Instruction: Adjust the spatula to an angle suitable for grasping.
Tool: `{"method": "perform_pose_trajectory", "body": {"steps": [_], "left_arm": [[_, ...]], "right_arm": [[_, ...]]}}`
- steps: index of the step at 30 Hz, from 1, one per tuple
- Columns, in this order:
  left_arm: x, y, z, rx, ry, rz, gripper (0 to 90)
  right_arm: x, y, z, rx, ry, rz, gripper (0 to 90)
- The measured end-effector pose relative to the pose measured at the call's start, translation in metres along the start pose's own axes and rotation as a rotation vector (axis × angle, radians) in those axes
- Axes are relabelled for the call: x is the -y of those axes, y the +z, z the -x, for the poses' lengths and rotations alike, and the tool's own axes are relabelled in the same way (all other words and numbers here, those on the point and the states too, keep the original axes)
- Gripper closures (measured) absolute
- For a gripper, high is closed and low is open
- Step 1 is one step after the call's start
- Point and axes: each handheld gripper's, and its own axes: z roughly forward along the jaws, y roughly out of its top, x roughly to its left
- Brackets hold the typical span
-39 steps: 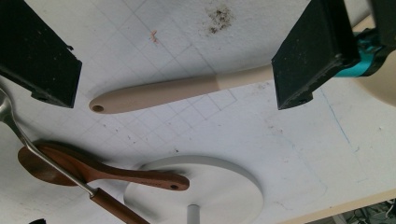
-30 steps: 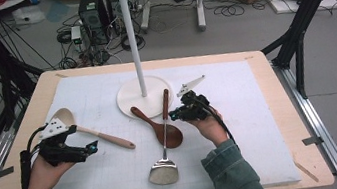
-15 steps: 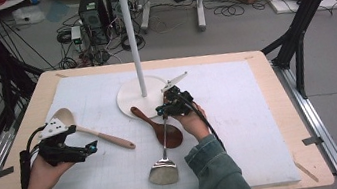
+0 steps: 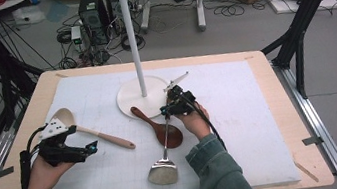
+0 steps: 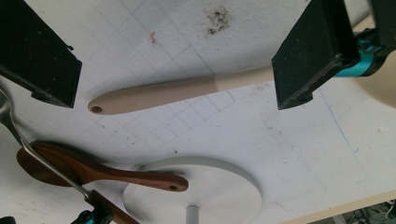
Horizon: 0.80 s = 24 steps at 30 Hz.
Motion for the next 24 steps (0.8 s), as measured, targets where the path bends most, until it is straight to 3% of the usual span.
{"method": "perform_pose_trajectory", "body": {"steps": [24], "left_arm": [[-0.001, 0.003, 0.004, 0.013, 0.007, -0.003, 1.7]], "right_arm": [[0.041, -0.028, 0.017, 0.051, 0.046, -0.054, 89.5]]}}
